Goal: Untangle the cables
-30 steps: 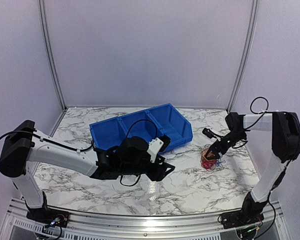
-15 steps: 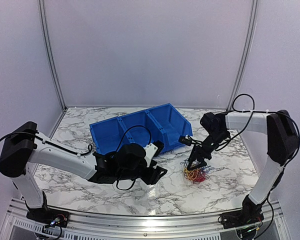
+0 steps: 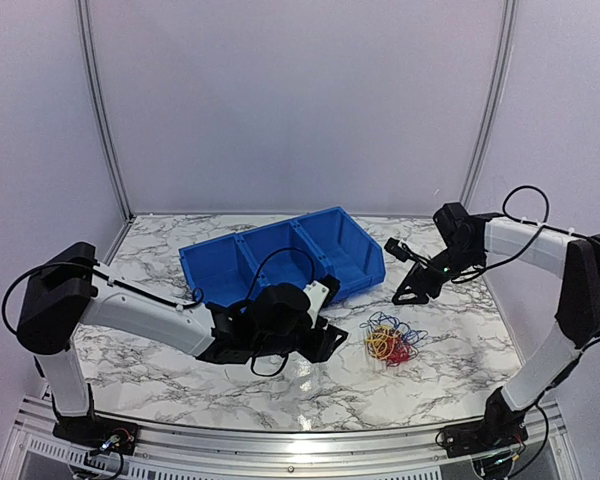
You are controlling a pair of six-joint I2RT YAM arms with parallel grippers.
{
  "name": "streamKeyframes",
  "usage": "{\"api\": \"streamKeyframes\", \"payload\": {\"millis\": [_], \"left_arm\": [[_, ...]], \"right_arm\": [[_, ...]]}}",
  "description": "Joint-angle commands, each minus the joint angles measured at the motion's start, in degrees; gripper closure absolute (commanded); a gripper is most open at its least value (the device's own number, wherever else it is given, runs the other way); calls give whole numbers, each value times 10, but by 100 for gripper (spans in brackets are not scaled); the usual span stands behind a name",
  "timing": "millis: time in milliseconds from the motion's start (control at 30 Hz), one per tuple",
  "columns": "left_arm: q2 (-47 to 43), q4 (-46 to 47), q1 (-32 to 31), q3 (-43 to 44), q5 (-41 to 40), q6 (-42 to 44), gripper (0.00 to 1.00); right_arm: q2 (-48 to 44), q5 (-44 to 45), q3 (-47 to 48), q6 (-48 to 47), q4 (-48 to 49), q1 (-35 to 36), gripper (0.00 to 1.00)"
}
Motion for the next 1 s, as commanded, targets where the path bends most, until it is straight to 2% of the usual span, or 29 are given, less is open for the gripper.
{"api": "streamKeyframes", "payload": {"millis": [0, 433, 567, 733, 833, 967], "left_arm": [[35, 9, 3, 39, -20, -16, 41], [95, 10, 35, 102, 4, -62, 41], [109, 10, 40, 116, 16, -67, 41], [134, 11, 41, 140, 35, -63, 41], [157, 12, 42, 168, 61, -16, 41], [184, 11, 52, 191, 101, 64, 41]], "right_arm": [[28, -9, -5, 29, 49, 2, 51], [105, -12, -2, 24, 86, 34, 60], [107, -22, -4, 20, 84, 43, 67], [92, -23, -3, 24, 82, 43, 67], [71, -9, -6, 30, 80, 41, 62], [36, -8, -21, 21, 69, 27, 45]]}}
